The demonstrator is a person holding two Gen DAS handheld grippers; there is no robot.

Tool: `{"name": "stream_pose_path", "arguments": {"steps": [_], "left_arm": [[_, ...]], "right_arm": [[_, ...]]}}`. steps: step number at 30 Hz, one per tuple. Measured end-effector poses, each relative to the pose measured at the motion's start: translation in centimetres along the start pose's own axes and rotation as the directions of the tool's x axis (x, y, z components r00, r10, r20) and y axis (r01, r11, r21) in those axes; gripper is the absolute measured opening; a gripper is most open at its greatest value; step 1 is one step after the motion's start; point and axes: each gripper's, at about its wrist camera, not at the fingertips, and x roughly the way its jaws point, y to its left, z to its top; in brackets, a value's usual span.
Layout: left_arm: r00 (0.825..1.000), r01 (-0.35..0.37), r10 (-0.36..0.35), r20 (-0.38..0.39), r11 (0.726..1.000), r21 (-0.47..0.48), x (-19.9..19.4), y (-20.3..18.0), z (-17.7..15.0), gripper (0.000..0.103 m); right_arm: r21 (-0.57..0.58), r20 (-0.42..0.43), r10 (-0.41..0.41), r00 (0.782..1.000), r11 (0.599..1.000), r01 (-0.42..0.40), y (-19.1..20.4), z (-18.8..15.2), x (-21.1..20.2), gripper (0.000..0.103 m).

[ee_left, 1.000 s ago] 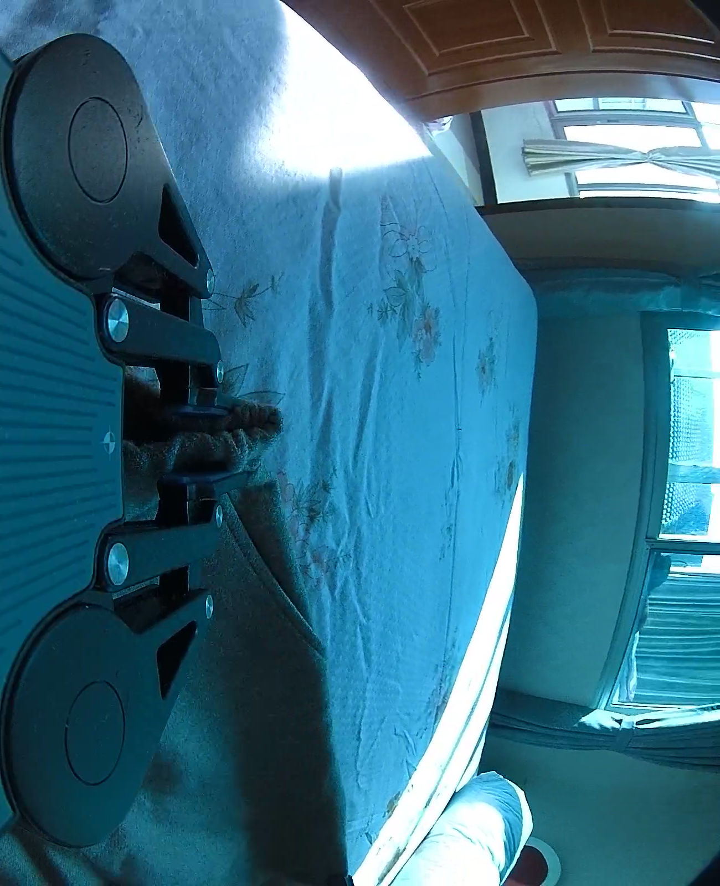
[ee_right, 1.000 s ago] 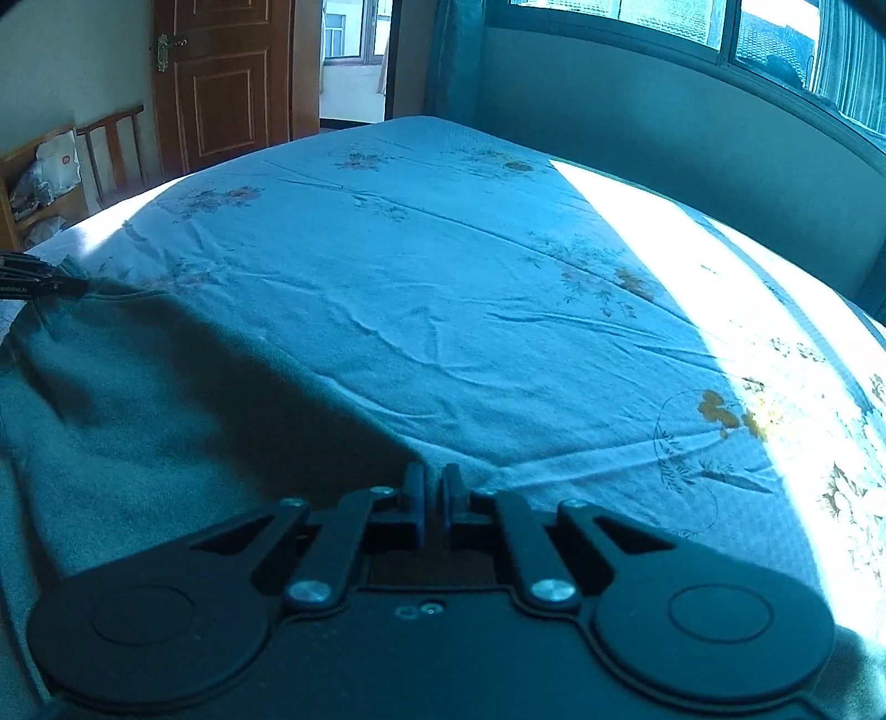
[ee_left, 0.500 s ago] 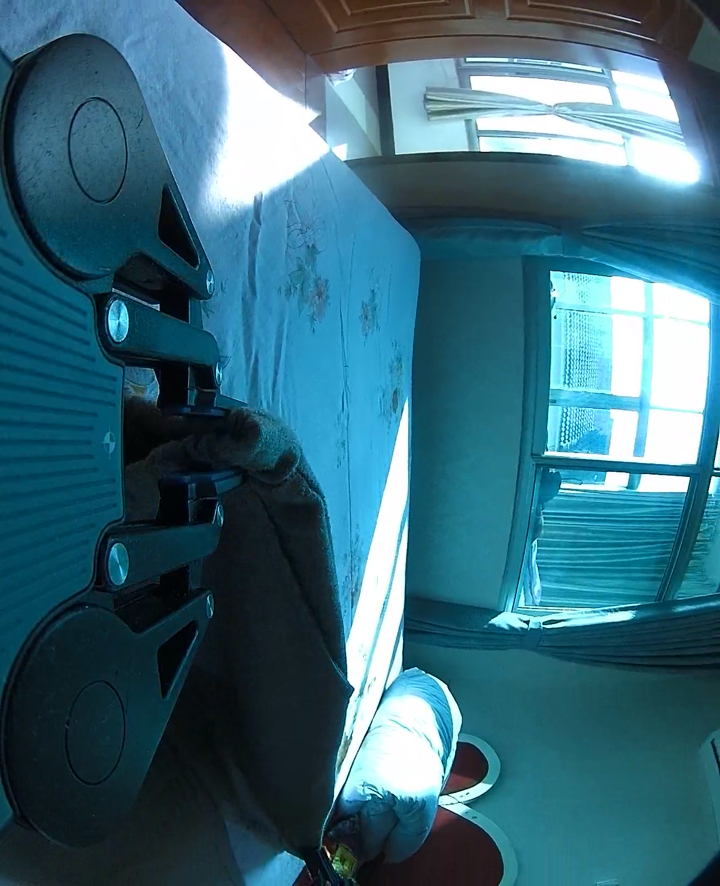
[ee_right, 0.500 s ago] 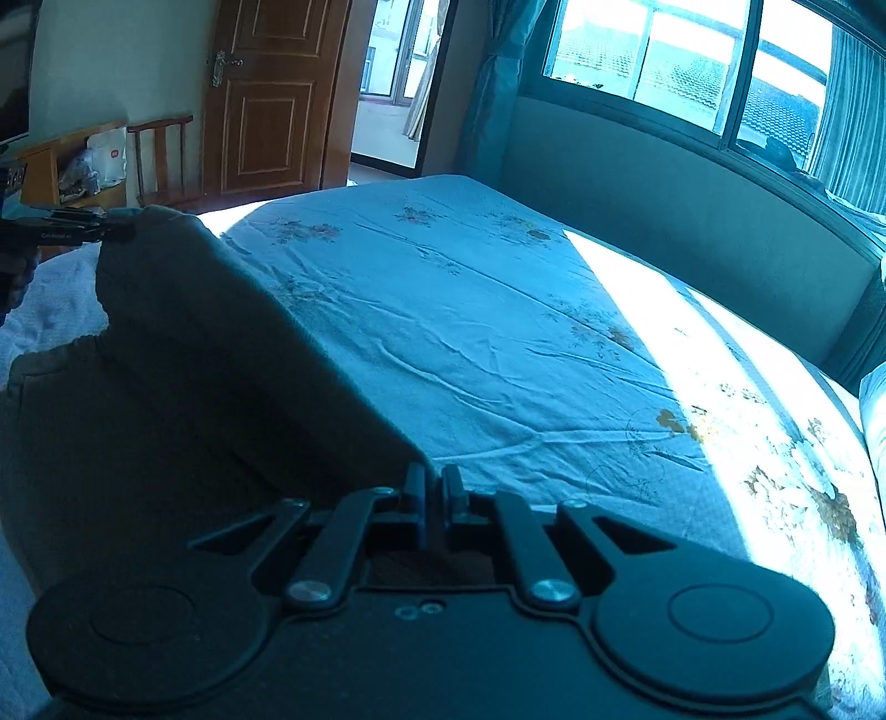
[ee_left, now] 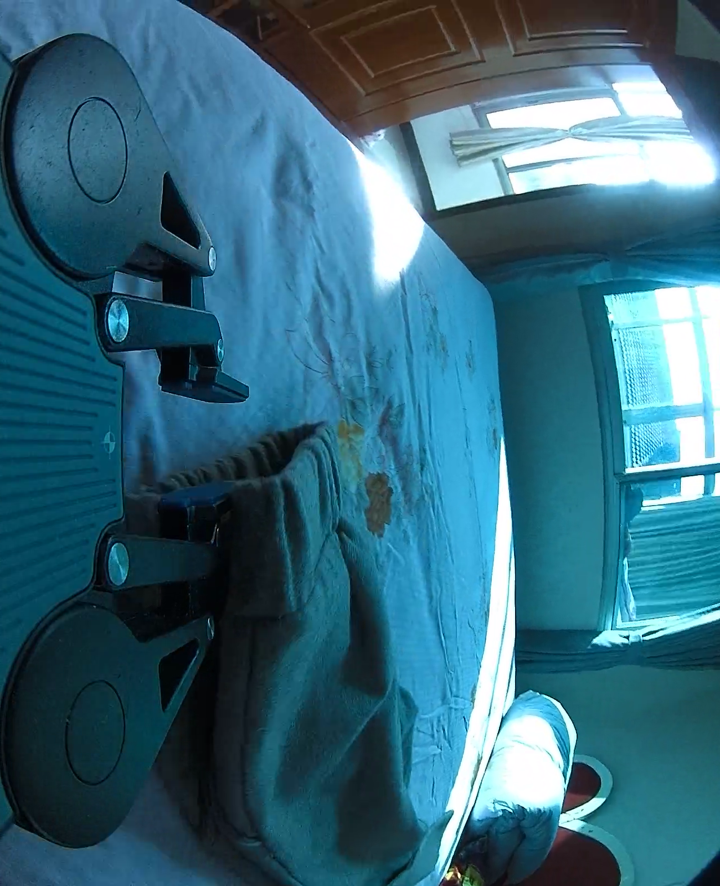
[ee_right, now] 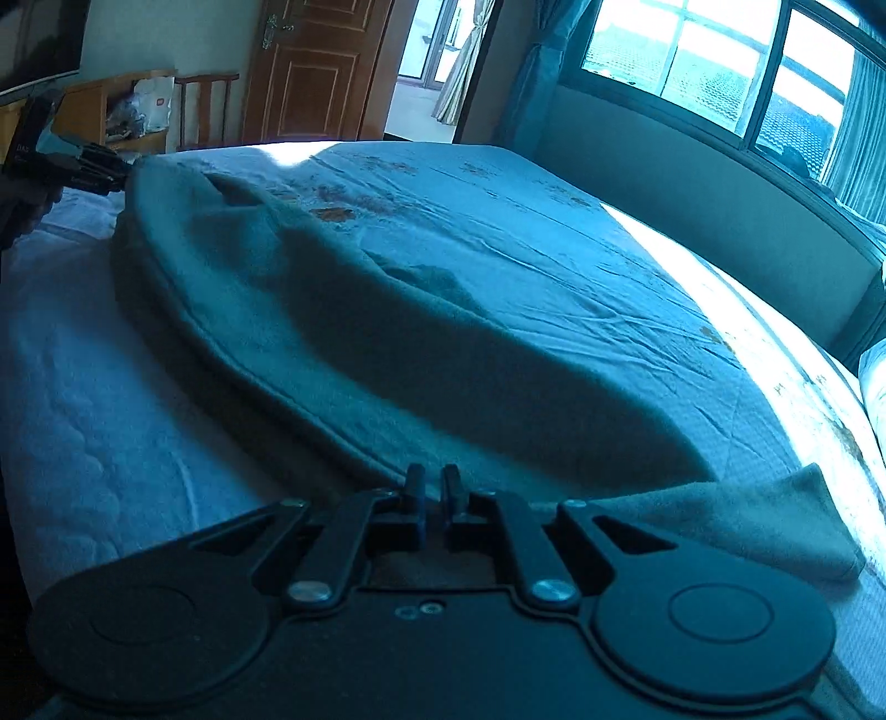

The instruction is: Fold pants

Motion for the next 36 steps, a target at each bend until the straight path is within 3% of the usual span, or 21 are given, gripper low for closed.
{"name": "stream_pose_path", "arguments": {"steps": [5,7,9,12,17,21,23,25,26,27,29,31,32,34,36], "left_arm": [[0.997,-0.076,0.069,-0.043,0.973,-0.217,-3.5,1.0,-2.0,0.032],[0.997,-0.078,0.065,-0.049,0.937,-0.339,-4.9,0.8,-2.2,0.032],[0.998,-0.060,0.041,-0.053,0.902,-0.428,-5.1,0.4,-1.9,0.032],[0.997,-0.042,0.009,-0.072,0.881,-0.472,-4.5,-1.1,-1.2,0.032],[0.996,0.019,-0.069,-0.059,0.800,-0.600,-2.5,-1.8,-0.9,0.032],[0.992,-0.009,-0.077,-0.101,0.750,-0.661,-0.8,-2.1,-1.2,0.032],[0.992,-0.004,-0.081,-0.096,0.744,-0.669,-0.5,-2.2,-1.1,0.032],[0.992,-0.002,-0.081,-0.092,0.742,-0.671,-0.4,-2.1,-1.0,0.032],[0.993,-0.003,-0.078,-0.093,0.746,-0.665,-0.3,-2.2,-1.0,0.032],[0.993,-0.004,-0.077,-0.093,0.751,-0.661,-0.3,-2.2,-0.9,0.032],[0.993,0.010,-0.086,-0.083,0.749,-0.662,-0.3,-2.1,-0.9,0.025],[0.996,0.053,-0.092,-0.023,0.742,-0.668,-0.9,-1.8,-0.4,0.022],[0.995,0.099,-0.095,0.043,0.737,-0.668,-1.7,-1.5,0.1,0.022],[0.972,0.226,-0.126,0.197,0.723,-0.653,-3.3,-1.2,1.0,0.022],[0.974,0.222,-0.140,0.179,0.747,-0.626,-3.2,-1.2,1.2,0.022]], "right_arm": [[0.158,0.072,-0.091,0.993,0.984,0.079,-1.4,-0.8,-2.6,0.001],[0.236,0.090,-0.125,0.988,0.966,0.101,-2.0,-1.2,-3.1,0.008],[0.321,0.084,-0.144,0.986,0.941,0.110,-2.5,-1.5,-3.0,0.010],[0.438,0.077,-0.160,0.984,0.892,0.111,-3.0,-2.4,-2.6,0.010],[0.577,0.054,-0.151,0.987,0.811,0.093,-3.7,-3.4,-1.4,0.012],[0.648,0.018,-0.131,0.991,0.757,0.088,-4.3,-3.6,0.2,0.023],[0.700,-0.016,-0.113,0.993,0.708,0.092,-4.7,-3.6,1.2,0.031],[0.746,-0.026,-0.082,0.996,0.662,0.073,-5.3,-3.9,2.0,0.032],[0.762,-0.035,-0.060,0.998,0.644,0.066,-5.5,-4.1,2.4,0.024],[0.772,-0.032,-0.041,0.999,0.633,0.051,-5.6,-4.2,2.7,0.005],[0.775,-0.017,-0.041,0.999,0.631,0.039,-5.7,-4.3,2.6,0.001],[0.769,0.023,-0.061,0.998,0.639,0.022,-5.7,-4.0,1.3,0.000],[0.758,0.063,-0.080,0.995,0.652,0.005,-5.6,-3.6,0.1,0.000],[0.721,0.136,-0.141,0.981,0.693,0.000,-4.9,-2.9,-2.5,0.000],[0.716,0.161,-0.148,0.976,0.698,-0.012,-4.8,-3.9,-3.7,0.000]]}}
